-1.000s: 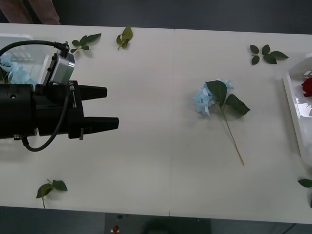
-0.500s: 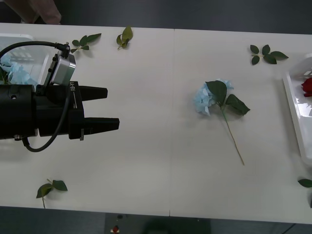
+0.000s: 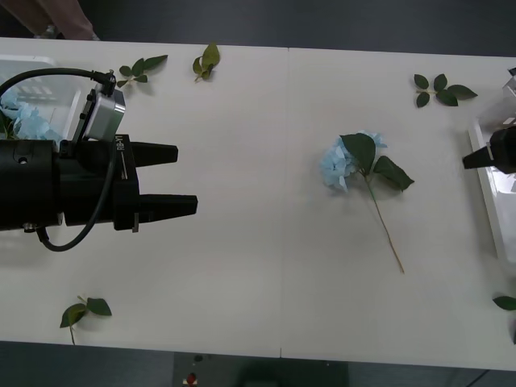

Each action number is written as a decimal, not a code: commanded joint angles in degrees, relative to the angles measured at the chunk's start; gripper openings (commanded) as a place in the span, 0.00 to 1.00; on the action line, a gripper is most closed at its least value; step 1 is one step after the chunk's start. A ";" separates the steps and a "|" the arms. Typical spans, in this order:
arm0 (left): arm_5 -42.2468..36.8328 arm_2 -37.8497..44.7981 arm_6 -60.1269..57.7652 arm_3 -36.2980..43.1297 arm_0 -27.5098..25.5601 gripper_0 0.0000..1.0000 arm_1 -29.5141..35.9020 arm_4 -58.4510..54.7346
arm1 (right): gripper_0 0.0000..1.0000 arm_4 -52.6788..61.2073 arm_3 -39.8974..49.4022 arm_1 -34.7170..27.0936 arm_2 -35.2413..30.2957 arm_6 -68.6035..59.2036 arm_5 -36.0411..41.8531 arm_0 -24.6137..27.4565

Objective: Put the red flowers into the right box and the blue flowers into the left box

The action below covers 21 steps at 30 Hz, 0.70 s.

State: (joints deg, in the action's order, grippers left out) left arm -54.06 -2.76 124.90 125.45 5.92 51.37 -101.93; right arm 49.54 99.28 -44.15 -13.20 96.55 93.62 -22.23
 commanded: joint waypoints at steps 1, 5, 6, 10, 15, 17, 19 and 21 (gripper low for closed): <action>0.71 0.47 0.52 1.55 0.23 1.00 1.27 -0.55 | 1.00 1.08 1.79 3.19 -1.04 -2.50 -0.01 -0.53; 0.71 0.47 0.52 1.55 0.23 1.00 1.27 -0.55 | 1.00 1.17 1.70 5.21 0.63 -4.09 -0.19 -0.53; 0.71 0.47 0.52 1.55 0.23 1.00 1.27 -0.55 | 1.00 1.17 1.79 5.57 1.16 -5.23 -0.45 -0.53; 0.71 0.47 0.52 1.55 0.23 1.00 1.27 -0.55 | 1.00 -0.15 1.79 7.06 4.41 -8.30 -2.56 -0.53; 0.71 0.47 0.52 1.55 0.23 1.00 1.27 -0.55 | 1.00 -4.72 1.70 9.17 8.37 -9.53 -4.85 -0.53; 0.71 0.47 0.52 1.55 0.23 1.00 1.27 -0.55 | 1.00 -6.91 1.70 10.49 9.42 -9.97 -4.85 -0.53; 0.71 0.47 0.52 1.55 0.23 1.00 1.27 -0.55 | 1.00 -8.76 1.70 11.72 10.48 -10.24 -4.85 -0.45; 0.71 0.47 0.52 1.55 0.23 1.00 1.27 -0.55 | 1.00 -10.61 1.70 12.60 11.44 -10.50 -4.85 -0.45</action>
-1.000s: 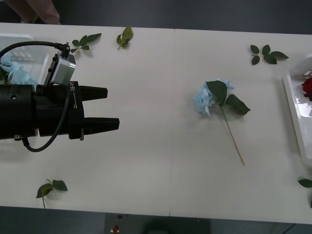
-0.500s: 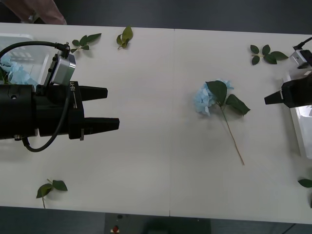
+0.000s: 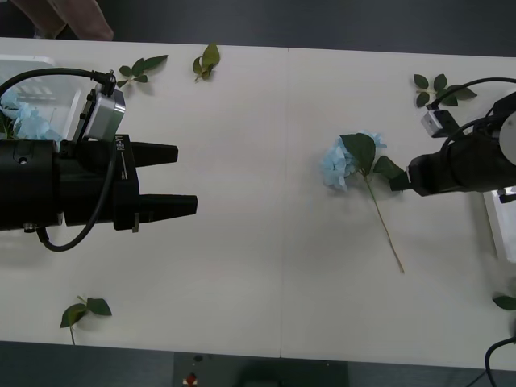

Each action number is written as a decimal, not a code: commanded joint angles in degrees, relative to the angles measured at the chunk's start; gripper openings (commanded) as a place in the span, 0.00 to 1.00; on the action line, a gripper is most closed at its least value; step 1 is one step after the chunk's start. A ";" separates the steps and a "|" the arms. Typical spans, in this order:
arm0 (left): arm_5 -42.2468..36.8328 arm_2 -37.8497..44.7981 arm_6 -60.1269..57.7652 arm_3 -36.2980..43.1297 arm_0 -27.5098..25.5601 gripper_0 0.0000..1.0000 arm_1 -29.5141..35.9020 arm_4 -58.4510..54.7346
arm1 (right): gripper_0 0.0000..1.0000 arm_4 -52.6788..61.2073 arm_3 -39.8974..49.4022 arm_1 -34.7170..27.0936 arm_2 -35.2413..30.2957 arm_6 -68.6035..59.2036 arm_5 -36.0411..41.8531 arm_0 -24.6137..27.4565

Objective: Put the red flowers into the right box and the blue flowers into the left box

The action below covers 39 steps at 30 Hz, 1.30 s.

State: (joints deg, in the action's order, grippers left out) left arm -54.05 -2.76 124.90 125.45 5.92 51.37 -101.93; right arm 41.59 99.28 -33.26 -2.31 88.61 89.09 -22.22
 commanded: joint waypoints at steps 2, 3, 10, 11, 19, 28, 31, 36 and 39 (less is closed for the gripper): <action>0.70 0.47 0.52 1.55 0.23 1.00 1.27 -0.55 | 1.00 -4.68 1.70 2.59 1.78 -2.92 -0.41 -0.46; 0.70 0.47 0.52 1.55 0.23 1.00 1.27 -0.55 | 1.00 -5.30 1.70 2.77 2.14 -3.01 -0.41 -0.46; 0.70 0.47 0.52 1.55 0.23 1.00 1.27 -0.55 | 1.00 -8.37 -2.52 5.58 3.54 -3.27 -2.70 -0.46; 0.70 0.47 0.52 1.55 0.23 1.00 1.27 -0.55 | 1.00 -8.55 -3.31 5.76 3.72 -3.18 -3.40 -0.46; 0.70 0.47 0.52 1.55 0.23 1.00 1.27 -0.55 | 1.00 -10.22 -7.53 5.84 8.38 -3.80 -9.38 -0.54; 0.70 0.47 0.52 1.55 0.23 1.00 1.27 -0.55 | 1.00 -11.80 -11.13 7.07 9.43 -3.62 -12.10 -0.46; 0.70 0.47 0.52 1.55 0.23 1.00 1.27 -0.55 | 1.00 -12.33 -11.48 7.34 9.78 -3.80 -12.19 -0.46; 0.70 0.47 0.52 1.55 0.23 1.00 1.27 -0.55 | 1.00 -12.85 -12.27 7.78 9.96 -3.80 -12.98 -0.46; 0.70 0.47 0.52 1.55 0.23 1.00 1.27 -0.55 | 1.00 -13.38 -12.98 7.86 10.40 -3.80 -14.39 -0.46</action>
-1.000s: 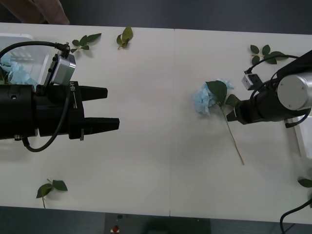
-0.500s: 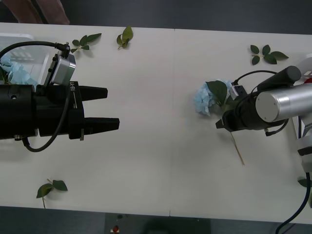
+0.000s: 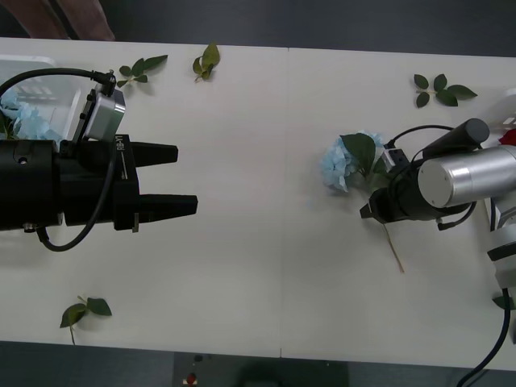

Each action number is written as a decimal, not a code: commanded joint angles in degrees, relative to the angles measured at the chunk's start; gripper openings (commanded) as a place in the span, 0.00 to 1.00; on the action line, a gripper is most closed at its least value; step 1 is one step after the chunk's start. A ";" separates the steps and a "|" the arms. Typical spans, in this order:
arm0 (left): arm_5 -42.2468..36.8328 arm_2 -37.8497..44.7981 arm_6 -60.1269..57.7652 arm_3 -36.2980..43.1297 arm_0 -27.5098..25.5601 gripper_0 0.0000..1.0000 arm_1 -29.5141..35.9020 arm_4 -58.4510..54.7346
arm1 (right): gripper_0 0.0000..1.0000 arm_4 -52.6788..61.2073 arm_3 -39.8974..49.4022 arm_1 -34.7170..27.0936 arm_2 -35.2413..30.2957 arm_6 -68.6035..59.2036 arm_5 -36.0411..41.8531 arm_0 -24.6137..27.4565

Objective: Put the red flowers into the right box and the blue flowers into the left box

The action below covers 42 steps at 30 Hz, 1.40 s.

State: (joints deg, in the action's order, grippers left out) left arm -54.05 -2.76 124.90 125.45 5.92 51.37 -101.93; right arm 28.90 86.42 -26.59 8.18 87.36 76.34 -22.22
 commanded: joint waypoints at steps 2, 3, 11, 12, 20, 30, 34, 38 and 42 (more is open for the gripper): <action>0.70 0.47 0.52 1.55 0.23 1.00 1.27 -0.55 | 1.00 -1.04 -0.64 1.19 0.17 -2.55 -2.33 -0.46; 0.70 0.47 0.52 1.55 0.23 1.00 1.27 -0.55 | 1.00 -1.30 -0.82 1.19 0.34 -2.55 -2.59 -0.46; 0.70 0.47 0.52 1.55 0.23 1.00 1.27 -0.55 | 1.00 -2.18 -1.34 1.54 0.43 -2.55 -3.03 -0.46; 0.70 0.47 0.52 1.55 0.23 1.00 1.27 -0.55 | 1.00 -2.18 -1.34 1.63 0.43 -2.55 -3.12 -0.55; 0.70 0.47 0.52 1.55 0.23 1.00 1.27 -0.55 | 0.61 -2.80 -1.52 1.72 0.96 -2.73 -4.09 -0.46; 0.70 0.47 0.52 1.55 0.23 1.00 1.27 -0.55 | 0.01 -4.56 -2.57 1.72 1.75 -3.08 -5.85 -0.46; 0.70 0.47 0.52 1.55 0.23 1.00 1.27 -0.55 | 0.00 -5.17 -2.49 1.72 1.75 -3.16 -5.76 -0.46; 0.70 0.47 0.52 1.55 0.23 1.00 1.27 -0.55 | 0.00 -5.00 -1.96 1.72 1.40 -3.25 -5.76 -0.63; 0.70 0.47 0.52 1.55 0.23 1.00 1.27 -0.55 | 0.00 -4.64 0.50 1.37 -0.01 -2.55 -4.26 -0.63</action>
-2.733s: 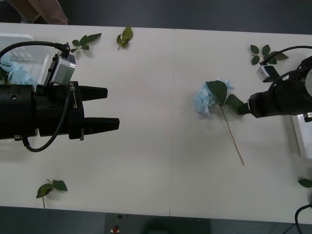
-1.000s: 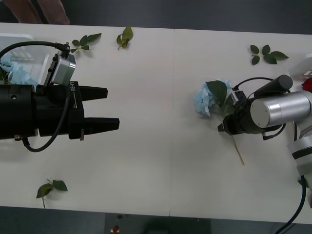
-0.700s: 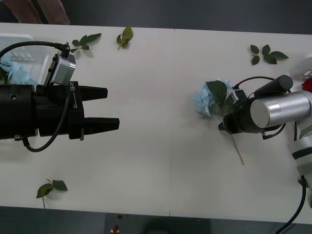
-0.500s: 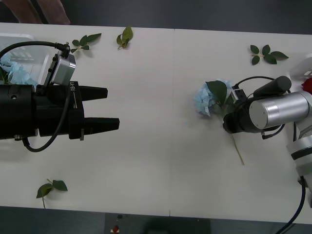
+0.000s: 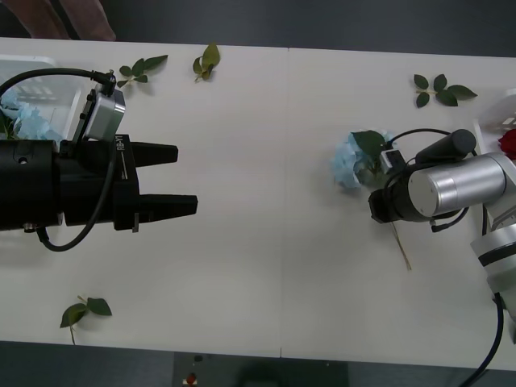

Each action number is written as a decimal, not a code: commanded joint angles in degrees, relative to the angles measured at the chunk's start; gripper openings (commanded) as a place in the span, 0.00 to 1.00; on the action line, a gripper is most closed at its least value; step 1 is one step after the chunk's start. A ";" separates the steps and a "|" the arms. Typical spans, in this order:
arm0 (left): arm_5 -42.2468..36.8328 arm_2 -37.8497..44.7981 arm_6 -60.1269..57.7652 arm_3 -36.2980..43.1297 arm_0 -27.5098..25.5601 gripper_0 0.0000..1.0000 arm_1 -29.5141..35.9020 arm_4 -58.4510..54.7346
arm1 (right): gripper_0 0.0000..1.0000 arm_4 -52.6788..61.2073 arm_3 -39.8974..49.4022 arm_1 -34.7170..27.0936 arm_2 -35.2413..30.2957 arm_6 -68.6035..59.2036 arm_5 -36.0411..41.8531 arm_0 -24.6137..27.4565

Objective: Put the red flowers into the right box and the blue flowers into the left box

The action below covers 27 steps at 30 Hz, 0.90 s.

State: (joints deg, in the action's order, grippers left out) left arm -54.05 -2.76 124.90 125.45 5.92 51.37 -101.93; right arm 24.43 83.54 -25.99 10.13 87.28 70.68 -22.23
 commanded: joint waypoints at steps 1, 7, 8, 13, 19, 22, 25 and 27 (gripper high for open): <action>0.70 0.47 0.52 1.55 0.23 1.00 1.27 -0.55 | 0.00 -0.08 4.70 0.68 -2.48 -2.20 2.62 -0.62; 0.70 0.47 0.52 1.55 0.23 1.00 1.27 -0.55 | 0.00 0.97 13.93 0.33 -5.73 1.67 11.32 -0.62; 0.70 0.47 0.52 1.55 0.23 1.00 1.27 -0.55 | 0.00 1.15 14.81 0.33 -6.17 2.46 12.12 -0.62; 0.70 0.47 0.52 1.55 0.23 1.00 1.27 -0.55 | 0.00 6.60 21.40 0.42 -11.09 11.16 17.39 -0.62; 0.70 0.47 0.52 1.55 0.23 1.00 1.27 -0.55 | 0.00 13.19 25.00 0.42 -15.49 18.89 18.80 -0.62; 0.70 0.47 0.52 1.55 0.23 1.00 1.27 -0.55 | 0.00 17.67 25.44 0.42 -18.04 22.76 18.80 -0.71; 0.70 0.47 0.52 1.55 0.23 1.00 1.27 -0.55 | 0.00 24.70 25.35 0.42 -21.99 28.12 18.80 -0.71; 0.70 0.47 0.52 1.55 0.23 1.00 1.27 -0.55 | 0.00 28.13 25.35 0.51 -23.75 30.41 19.15 -0.71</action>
State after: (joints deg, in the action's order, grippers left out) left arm -54.05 -2.76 124.90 125.45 5.92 51.37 -101.93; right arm 49.33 106.99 -25.99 -11.15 114.35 89.24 -22.21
